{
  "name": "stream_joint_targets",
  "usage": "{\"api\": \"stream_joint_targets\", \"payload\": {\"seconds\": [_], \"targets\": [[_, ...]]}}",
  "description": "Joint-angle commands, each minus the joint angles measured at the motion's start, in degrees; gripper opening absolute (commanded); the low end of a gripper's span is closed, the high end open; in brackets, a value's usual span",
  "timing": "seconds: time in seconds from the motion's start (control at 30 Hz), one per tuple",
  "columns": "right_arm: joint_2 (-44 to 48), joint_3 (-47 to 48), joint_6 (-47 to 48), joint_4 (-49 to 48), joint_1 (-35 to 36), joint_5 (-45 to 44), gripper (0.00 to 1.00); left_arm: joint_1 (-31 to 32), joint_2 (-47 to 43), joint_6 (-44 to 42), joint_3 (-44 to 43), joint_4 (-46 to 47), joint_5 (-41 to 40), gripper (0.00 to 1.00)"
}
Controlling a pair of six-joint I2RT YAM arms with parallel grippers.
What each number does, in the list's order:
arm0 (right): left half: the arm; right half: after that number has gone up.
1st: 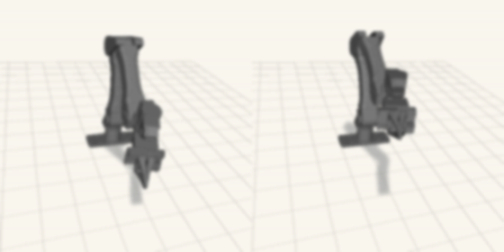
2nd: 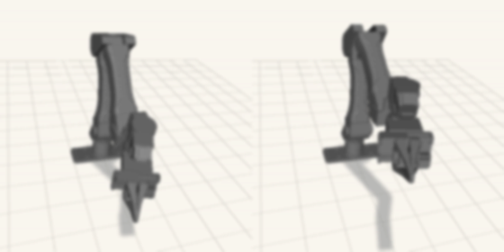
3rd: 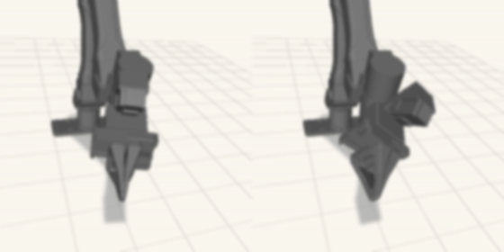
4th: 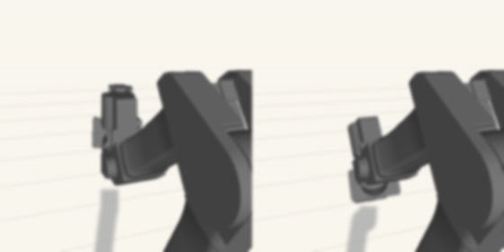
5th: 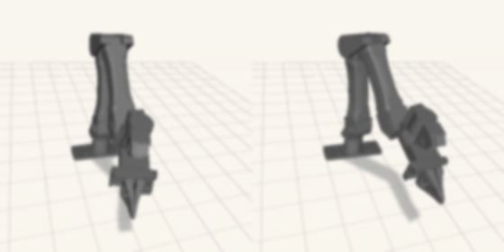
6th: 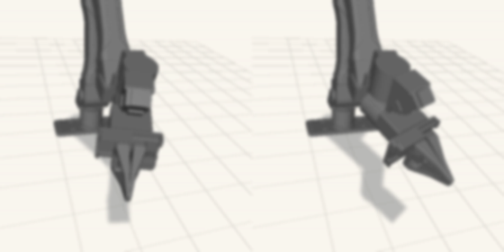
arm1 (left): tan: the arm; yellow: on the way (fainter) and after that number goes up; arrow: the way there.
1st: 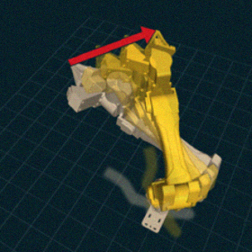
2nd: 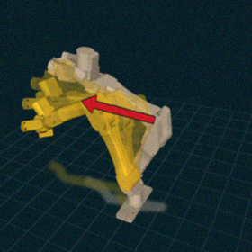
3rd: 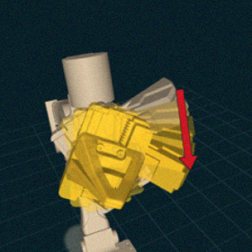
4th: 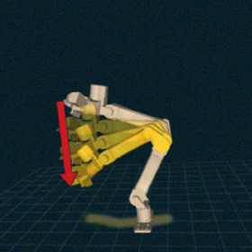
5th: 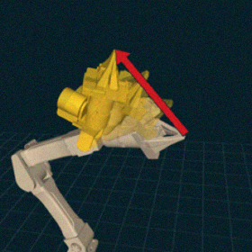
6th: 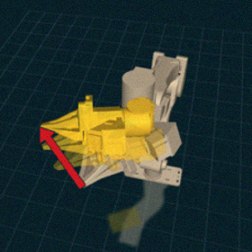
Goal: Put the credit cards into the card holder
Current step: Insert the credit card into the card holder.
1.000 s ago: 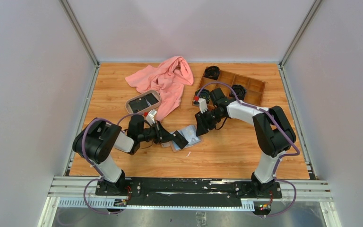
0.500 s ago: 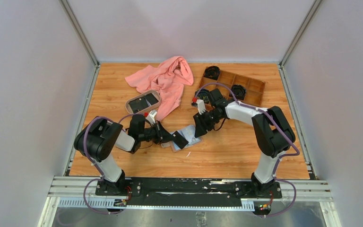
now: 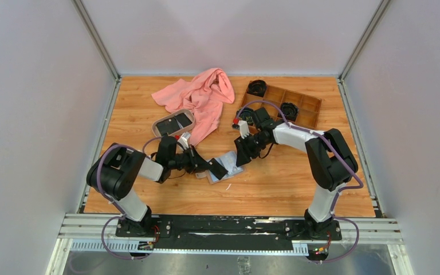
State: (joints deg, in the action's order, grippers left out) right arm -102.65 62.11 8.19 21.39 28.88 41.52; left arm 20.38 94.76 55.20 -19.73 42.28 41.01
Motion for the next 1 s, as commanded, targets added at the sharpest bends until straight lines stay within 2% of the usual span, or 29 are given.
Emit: {"api": "stream_joint_targets", "payload": {"seconds": [0.0,0.97], "targets": [[-0.7,1.5,-1.0,0.5,0.6,-1.2,0.46,-0.4,-2.3,-2.9,-0.9,-5.3,-2.5,0.0],[-0.9,1.7,-1.2,0.5,1.4,-0.1,0.43,2.3,2.2,-2.7,-4.7,-6.8,-2.1,0.0]]}}
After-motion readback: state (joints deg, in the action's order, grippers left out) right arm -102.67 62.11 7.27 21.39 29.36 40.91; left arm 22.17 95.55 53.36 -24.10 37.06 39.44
